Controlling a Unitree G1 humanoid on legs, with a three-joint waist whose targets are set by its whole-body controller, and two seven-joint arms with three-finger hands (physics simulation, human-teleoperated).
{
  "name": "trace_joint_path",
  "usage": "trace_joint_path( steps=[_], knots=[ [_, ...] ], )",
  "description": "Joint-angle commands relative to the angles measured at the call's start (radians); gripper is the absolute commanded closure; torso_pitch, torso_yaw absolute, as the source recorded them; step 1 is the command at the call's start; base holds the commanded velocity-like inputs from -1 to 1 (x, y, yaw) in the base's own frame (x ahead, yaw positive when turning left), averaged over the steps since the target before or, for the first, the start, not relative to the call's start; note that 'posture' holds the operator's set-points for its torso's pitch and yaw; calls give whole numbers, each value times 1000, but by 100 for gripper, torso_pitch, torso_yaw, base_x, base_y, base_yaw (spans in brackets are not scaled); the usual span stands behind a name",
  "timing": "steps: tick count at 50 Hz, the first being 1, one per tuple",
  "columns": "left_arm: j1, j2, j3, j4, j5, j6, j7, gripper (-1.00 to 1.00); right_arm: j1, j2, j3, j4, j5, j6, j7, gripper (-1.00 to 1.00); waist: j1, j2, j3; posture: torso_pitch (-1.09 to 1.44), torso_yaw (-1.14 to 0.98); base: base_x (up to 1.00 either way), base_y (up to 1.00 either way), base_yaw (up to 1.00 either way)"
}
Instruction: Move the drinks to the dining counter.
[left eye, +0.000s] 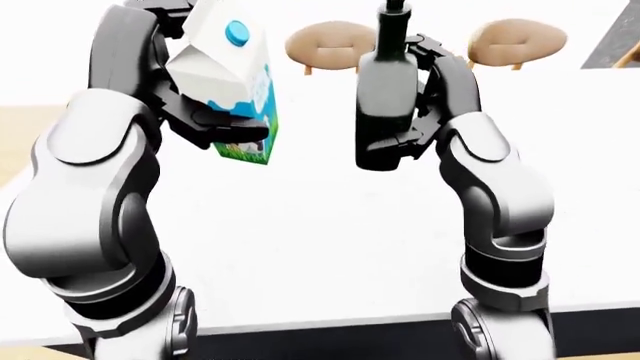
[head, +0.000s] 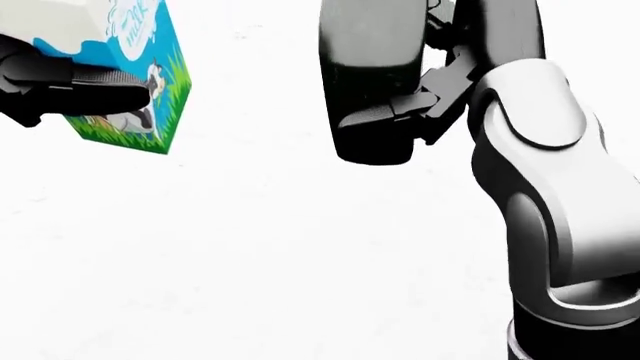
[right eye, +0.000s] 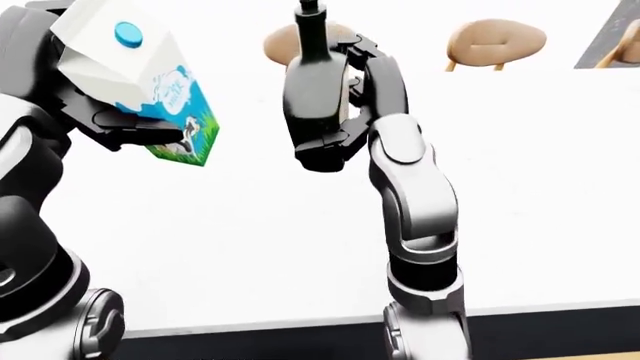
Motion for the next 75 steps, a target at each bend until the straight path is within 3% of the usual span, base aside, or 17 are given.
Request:
trace_joint_path(
  steps=[1, 15, 40, 44, 46, 54, 56, 59, 62, 63, 64, 75],
  knots=[
    [-34, 11, 15, -23, 8, -36, 3, 100, -31, 3, -2, -23, -23, -75, -3, 100, 2, 3, -32, 0, 0, 0, 0, 0],
    [-37, 7, 12, -27, 17, -28, -2, 100, -8, 64, 18, 126, -84, -193, -21, 100, 1, 13, -30, 0, 0, 0, 0, 0],
    [-27, 10, 20, -18, 14, -46, -6, 100, -24, 49, -4, 458, -89, -430, -133, 100, 3, 16, -40, 0, 0, 0, 0, 0],
    [-23, 8, 16, -19, 15, -48, -5, 100, -22, 49, -4, 469, -90, -435, -135, 80, 5, 16, -43, 0, 0, 0, 0, 0],
    [-13, 3, 16, -17, 16, -59, -4, 100, -19, 48, -3, 466, -93, -433, -134, 57, 5, 16, -43, 0, 0, 0, 0, 0],
    [-13, 3, 16, -20, 18, -57, -5, 100, -16, 47, -2, 461, -95, -436, -126, 14, 4, 14, -44, 0, 0, 0, 0, 0],
    [-13, 3, 17, -20, 19, -57, -6, 100, -16, 46, -1, 460, -97, -435, -124, -14, 4, 14, -44, 0, 0, 0, 0, 0],
    [-13, 7, 18, -21, 19, -55, -9, 100, -13, 47, -1, 459, -99, -437, -121, -29, 4, 14, -44, 0, 0, 0, 0, 0],
    [-19, 8, 16, -26, 20, -45, -9, 100, -12, 48, -3, 457, -99, -436, -122, -61, 5, 14, -44, 0, 0, 0, 0, 0],
    [-18, 8, 17, -26, 21, -47, -9, 100, -12, 48, -4, 460, -98, -439, -122, -87, 5, 14, -44, 0, 0, 0, 0, 0],
    [-15, 7, 17, -26, 21, -48, -9, 100, -11, 48, -3, 465, -98, -444, -120, -100, 5, 14, -44, 0, 0, 0, 0, 0],
    [-29, 6, 10, -7, 29, -52, -10, 100, -3, 40, -10, 433, -93, -424, -112, -100, 5, 12, -44, 0, 0, 0, 0, 0]
  ],
)
